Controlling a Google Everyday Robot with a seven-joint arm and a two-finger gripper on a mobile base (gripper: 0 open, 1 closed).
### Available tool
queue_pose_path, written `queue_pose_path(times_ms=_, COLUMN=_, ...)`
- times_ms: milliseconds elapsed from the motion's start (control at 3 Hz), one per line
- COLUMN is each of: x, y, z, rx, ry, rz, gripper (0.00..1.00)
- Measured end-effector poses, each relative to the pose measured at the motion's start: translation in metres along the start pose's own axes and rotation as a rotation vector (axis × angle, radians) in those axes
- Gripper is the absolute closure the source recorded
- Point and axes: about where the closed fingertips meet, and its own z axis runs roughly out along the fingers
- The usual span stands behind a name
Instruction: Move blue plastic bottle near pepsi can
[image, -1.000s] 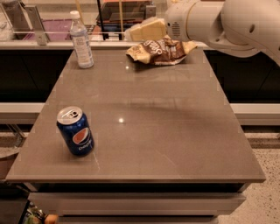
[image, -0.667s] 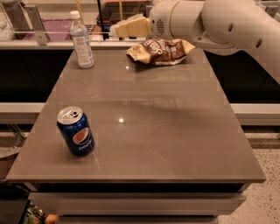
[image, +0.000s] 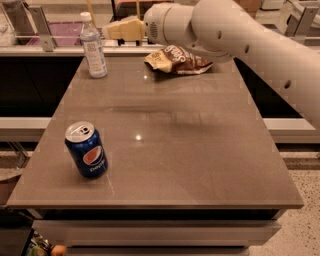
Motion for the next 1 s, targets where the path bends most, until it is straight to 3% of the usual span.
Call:
queue_pose_path(times_ms=667, x=0.023, y=0.005, z=0.059, rx=0.024, ry=-0.008, rz=-0.005, gripper=0.00)
queue_pose_path(times_ms=1000, x=0.032, y=-0.010, z=0.076, rx=0.026, ry=-0.021, rz=-0.040, gripper=0.00)
